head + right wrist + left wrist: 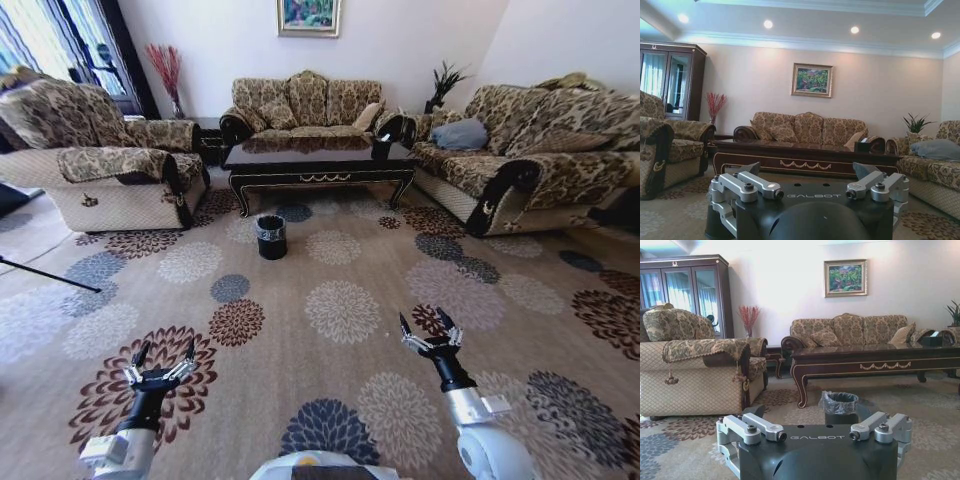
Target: Move to the front of the table and pick up the trash from the floor, then place it into the trash bin.
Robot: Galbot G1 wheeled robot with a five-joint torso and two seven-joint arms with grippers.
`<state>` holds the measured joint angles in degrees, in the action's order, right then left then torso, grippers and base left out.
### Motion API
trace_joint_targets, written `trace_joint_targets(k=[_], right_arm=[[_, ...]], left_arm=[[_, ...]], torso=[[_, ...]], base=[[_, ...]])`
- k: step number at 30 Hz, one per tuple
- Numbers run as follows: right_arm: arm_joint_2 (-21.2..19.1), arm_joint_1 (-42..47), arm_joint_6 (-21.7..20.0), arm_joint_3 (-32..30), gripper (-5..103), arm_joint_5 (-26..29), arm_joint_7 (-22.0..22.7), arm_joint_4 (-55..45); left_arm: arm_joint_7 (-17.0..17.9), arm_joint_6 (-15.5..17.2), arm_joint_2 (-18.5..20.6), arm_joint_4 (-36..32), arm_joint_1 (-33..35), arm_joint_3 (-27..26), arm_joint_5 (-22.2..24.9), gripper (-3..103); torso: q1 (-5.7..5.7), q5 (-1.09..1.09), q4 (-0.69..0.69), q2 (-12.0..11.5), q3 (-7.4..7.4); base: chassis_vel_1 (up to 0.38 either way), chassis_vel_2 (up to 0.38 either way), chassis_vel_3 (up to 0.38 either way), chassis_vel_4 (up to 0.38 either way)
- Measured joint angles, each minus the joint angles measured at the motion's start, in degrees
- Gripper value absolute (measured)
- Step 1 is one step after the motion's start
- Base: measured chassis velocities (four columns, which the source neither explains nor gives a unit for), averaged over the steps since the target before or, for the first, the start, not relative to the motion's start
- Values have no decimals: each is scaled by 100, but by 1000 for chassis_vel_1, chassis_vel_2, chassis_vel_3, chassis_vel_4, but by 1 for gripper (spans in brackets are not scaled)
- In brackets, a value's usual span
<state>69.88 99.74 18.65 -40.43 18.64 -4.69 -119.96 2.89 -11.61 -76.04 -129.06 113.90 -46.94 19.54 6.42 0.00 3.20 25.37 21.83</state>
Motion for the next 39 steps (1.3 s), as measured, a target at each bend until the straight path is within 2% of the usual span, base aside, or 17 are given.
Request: trace_joint_targets(k=[39], right_arm=[[0,0,0,0,100,0,0,0]], left_arm=[[0,0,0,0,0,0,0,100]], torso=[[354,0,0,919,567]], base=[[0,0,0,0]])
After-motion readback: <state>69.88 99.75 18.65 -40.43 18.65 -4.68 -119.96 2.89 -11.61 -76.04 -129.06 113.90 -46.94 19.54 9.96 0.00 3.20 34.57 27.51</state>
